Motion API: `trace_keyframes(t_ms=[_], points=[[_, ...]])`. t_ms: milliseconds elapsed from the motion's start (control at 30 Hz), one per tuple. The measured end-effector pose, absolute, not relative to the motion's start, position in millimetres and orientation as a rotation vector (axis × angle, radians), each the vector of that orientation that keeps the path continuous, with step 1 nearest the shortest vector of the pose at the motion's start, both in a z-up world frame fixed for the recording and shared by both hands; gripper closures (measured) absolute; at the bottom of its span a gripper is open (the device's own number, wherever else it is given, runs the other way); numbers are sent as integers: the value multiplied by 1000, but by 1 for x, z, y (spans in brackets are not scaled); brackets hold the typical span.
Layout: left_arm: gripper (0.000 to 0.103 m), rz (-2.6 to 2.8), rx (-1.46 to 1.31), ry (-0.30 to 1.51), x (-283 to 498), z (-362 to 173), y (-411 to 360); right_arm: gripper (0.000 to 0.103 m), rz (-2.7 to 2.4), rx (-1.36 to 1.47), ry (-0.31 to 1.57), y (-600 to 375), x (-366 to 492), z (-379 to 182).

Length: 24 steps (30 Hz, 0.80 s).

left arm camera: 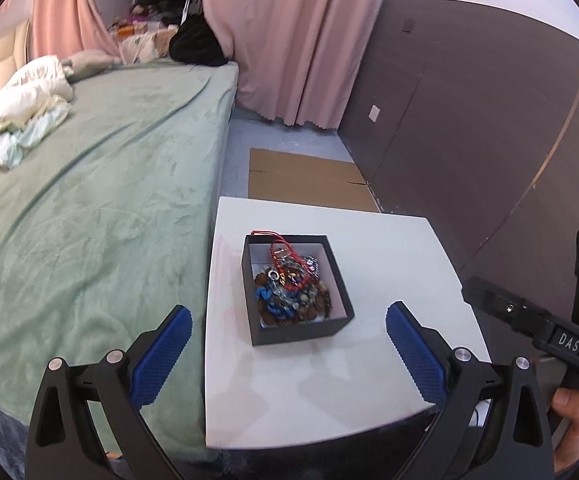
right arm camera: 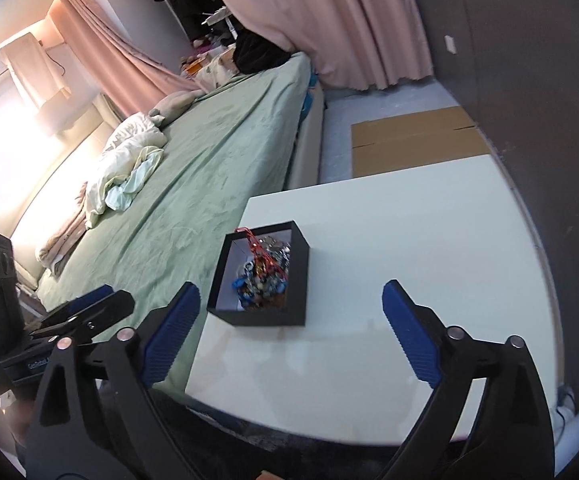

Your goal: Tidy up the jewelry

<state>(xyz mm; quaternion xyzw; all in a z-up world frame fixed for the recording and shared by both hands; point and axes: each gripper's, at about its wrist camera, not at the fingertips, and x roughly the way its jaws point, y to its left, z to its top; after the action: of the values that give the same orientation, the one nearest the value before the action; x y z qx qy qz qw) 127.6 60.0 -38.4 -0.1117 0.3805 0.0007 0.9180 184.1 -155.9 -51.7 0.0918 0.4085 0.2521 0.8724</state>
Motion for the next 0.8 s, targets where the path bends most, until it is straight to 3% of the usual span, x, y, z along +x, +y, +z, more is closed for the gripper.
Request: trace_keyframes(t_ms=[133,800], points=[[9,-25,-217,746,101,-22,50,5,506,181,825,-167,155,-36],[8,-93,-177,577,-22,43,25,5,481,103,756,-176,46,8]])
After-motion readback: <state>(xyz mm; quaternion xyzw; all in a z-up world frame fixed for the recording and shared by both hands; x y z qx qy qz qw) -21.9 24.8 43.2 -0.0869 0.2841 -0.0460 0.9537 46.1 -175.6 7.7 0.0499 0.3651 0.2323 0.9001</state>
